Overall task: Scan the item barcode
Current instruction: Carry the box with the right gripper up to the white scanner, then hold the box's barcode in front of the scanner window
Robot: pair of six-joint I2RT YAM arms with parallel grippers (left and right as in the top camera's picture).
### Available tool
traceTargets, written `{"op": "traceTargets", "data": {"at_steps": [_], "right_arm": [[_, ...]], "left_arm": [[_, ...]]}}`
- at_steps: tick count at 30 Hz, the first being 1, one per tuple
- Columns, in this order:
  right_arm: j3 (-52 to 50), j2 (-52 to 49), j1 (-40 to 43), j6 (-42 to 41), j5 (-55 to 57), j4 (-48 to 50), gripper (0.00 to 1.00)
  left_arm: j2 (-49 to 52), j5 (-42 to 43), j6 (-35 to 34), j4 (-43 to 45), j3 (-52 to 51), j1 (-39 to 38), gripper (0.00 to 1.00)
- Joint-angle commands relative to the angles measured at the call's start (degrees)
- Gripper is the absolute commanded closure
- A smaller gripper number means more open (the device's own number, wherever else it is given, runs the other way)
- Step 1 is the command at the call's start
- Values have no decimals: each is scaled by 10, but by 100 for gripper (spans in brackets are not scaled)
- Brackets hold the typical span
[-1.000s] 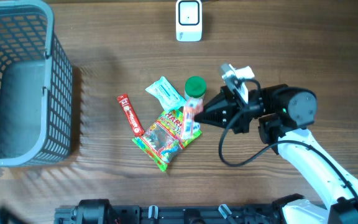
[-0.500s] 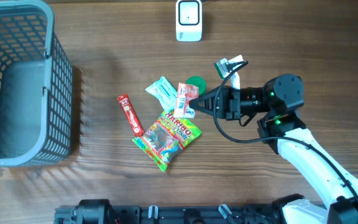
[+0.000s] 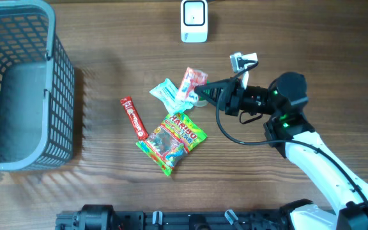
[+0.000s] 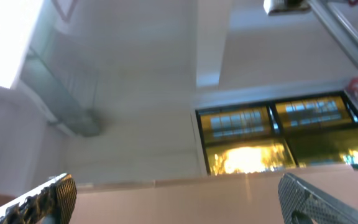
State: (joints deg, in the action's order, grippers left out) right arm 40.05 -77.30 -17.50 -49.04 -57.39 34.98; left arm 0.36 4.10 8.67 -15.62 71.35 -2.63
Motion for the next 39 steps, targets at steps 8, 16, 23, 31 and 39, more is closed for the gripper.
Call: {"op": "traceTargets", "data": {"at_steps": [8, 16, 23, 31, 39], "right_arm": [[217, -11, -3, 459, 557, -375, 95], [269, -132, -51, 638, 733, -365, 95], [363, -300, -117, 920, 937, -220, 95], [479, -533, -136, 1229, 1011, 23, 95], [526, -592, -135, 1225, 1009, 0, 96]], "left_arm": [[0, -27, 3, -226, -44, -2, 0], [0, -21, -1, -188, -206, -2, 0], [0, -20, 3, -182, -271, -2, 0], [0, -20, 16, -180, -287, -2, 0], [0, -20, 16, -181, -287, -2, 0]]}}
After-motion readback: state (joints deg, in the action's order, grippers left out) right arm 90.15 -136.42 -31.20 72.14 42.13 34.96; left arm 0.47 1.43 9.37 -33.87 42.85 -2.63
